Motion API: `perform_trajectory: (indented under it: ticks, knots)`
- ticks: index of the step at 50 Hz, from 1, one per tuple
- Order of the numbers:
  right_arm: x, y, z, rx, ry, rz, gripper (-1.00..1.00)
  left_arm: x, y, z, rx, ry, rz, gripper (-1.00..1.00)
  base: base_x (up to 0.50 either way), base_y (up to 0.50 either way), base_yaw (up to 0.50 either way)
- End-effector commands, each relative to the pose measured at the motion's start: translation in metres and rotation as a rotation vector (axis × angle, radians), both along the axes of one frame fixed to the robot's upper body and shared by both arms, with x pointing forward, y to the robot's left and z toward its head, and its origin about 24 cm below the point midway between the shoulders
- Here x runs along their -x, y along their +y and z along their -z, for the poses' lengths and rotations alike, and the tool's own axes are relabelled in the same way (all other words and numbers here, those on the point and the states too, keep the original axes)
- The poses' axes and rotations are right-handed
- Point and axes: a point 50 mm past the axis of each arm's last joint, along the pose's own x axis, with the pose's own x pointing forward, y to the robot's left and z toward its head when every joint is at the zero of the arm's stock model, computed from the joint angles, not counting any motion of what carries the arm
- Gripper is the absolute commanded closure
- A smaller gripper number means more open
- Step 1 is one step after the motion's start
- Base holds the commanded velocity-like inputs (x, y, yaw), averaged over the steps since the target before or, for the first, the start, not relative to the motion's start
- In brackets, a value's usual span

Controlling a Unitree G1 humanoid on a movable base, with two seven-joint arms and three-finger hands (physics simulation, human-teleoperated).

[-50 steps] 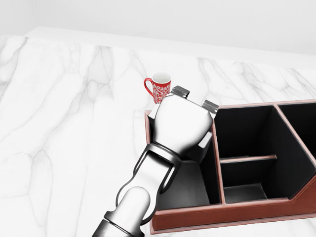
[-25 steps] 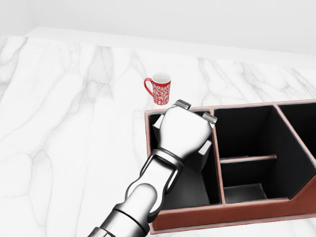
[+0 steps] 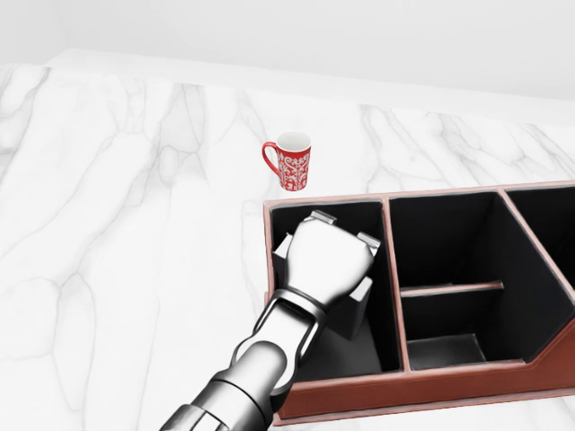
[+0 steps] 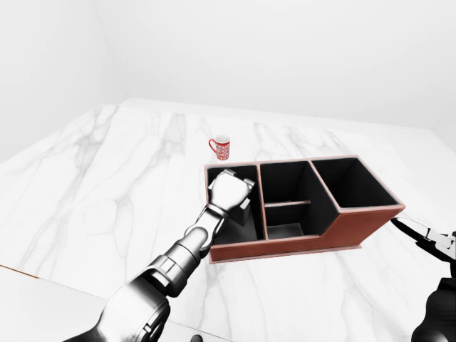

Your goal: Pick up the book and place it in the left compartment of the caddy.

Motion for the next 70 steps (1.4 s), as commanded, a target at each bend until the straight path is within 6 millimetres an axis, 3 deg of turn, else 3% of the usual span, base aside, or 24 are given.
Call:
perform_trajectory:
  ticks: [1,13,35,58,70]
  knots:
    - [-0.001,0.0,0.001,-0.002,0.004,-0.002,-1.0,-0.003,-0.001,0.005,-0.012,0.061,-0.014,1.0,0.0,0.0,0.0]
    - [0.0,0.0,0.0,0.001,0.003,-0.001,-1.0,0.001,0.007,0.028,-0.051,0.162,-0.032,1.0,0.0,0.0,0.0]
    - [-0.001,0.0,0.002,-0.001,0.008,-0.003,-1.0,0.006,0.007,0.039,-0.062,0.218,-0.031,1.0,0.0,0.0,0.01]
    - [-0.001,0.0,0.002,0.0,0.009,-0.004,-1.0,0.002,-0.002,0.025,0.043,0.226,0.013,1.0,0.0,0.0,0.0]
    - [0.0,0.001,0.0,0.005,0.004,-0.003,-1.0,0.005,0.002,0.034,0.126,0.316,0.033,1.0,0.0,0.0,0.0]
